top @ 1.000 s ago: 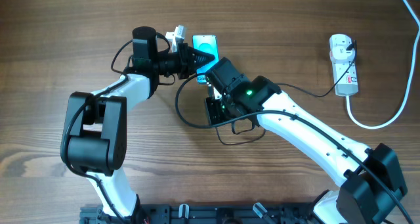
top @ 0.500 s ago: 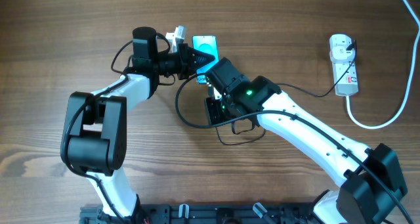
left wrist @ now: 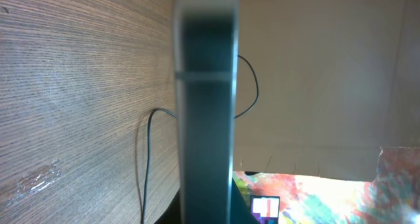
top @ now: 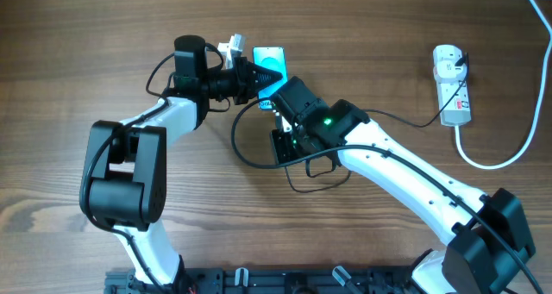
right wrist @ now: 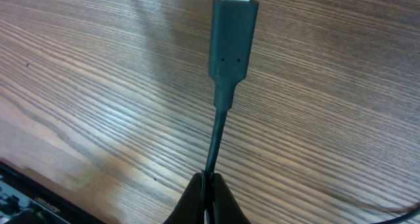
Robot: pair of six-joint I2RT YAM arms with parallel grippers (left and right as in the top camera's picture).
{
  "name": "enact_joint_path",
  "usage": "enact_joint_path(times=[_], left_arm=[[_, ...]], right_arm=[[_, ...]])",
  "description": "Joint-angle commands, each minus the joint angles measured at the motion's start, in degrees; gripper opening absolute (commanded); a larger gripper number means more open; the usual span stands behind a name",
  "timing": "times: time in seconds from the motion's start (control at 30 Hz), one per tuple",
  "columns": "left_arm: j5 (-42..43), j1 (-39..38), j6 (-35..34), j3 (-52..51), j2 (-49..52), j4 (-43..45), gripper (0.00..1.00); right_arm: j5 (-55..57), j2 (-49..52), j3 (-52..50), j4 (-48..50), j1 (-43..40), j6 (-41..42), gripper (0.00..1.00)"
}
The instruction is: Plug charger to phone and switch on socket
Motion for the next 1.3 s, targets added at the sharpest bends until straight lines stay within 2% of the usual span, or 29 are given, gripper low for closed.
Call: enact_joint_path(times=[0.0, 0.53, 1.27], left_arm=[[0.48, -0.09, -0.13, 1.11, 0.13, 0.22, 0.04], [0.48, -0.09, -1.46, 1.11, 0.13, 0.22, 0.04], [0.46, -0.09, 0.11, 1.11, 0.13, 0.2, 0.04]], right_arm=[[0.76, 0.07, 1.2, -0.2, 0.07, 0.07, 0.04], [0.55, 1.36, 1.2, 0.04, 0.07, 0.13, 0.04], [0.57, 1.55, 1.2, 2.12, 0.07, 0.17, 0.05]])
